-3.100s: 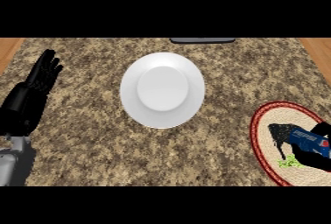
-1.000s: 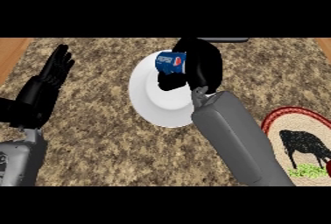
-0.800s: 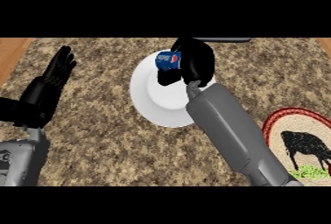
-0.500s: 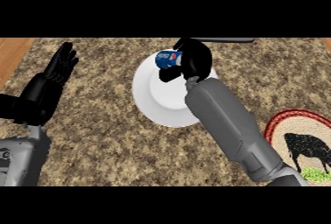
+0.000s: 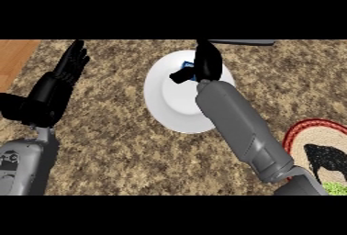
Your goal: Pick the can from the placemat and place it in the plate
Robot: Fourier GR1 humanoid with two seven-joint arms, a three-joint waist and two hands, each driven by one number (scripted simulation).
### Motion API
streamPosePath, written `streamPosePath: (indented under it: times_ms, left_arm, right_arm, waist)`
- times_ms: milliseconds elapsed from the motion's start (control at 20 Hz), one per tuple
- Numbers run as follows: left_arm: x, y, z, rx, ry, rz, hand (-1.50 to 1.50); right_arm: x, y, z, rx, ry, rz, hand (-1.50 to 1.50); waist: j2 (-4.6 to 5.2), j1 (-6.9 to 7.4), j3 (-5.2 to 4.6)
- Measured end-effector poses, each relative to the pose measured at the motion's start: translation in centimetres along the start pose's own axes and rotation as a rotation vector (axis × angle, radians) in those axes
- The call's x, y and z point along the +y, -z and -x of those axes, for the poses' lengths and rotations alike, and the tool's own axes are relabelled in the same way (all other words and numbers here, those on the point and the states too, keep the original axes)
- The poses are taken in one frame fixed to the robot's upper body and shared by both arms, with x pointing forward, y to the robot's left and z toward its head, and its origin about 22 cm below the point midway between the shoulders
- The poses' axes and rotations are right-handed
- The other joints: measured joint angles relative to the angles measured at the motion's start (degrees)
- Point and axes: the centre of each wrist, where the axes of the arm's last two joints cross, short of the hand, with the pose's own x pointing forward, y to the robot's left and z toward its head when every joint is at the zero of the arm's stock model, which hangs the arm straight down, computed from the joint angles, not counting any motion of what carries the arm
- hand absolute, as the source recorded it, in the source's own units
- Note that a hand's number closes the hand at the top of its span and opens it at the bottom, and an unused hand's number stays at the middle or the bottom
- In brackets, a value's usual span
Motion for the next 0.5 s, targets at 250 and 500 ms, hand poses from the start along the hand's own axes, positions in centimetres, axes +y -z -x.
streamPosePath:
  times_ms: [250,500]
  left_arm:
    - [0.4,0.3,0.0,0.002,0.001,0.000,0.00]
    - [0.7,-0.2,0.4,0.017,0.001,-0.020,0.00]
  right_arm:
    - [-0.6,0.3,-1.0,-0.044,0.153,0.094,-1.50]
    - [-1.3,0.6,-1.3,-0.048,0.316,0.143,-1.50]
  waist:
    - [-0.16,-0.37,-0.01]
    - [-0.53,-1.44,-0.01]
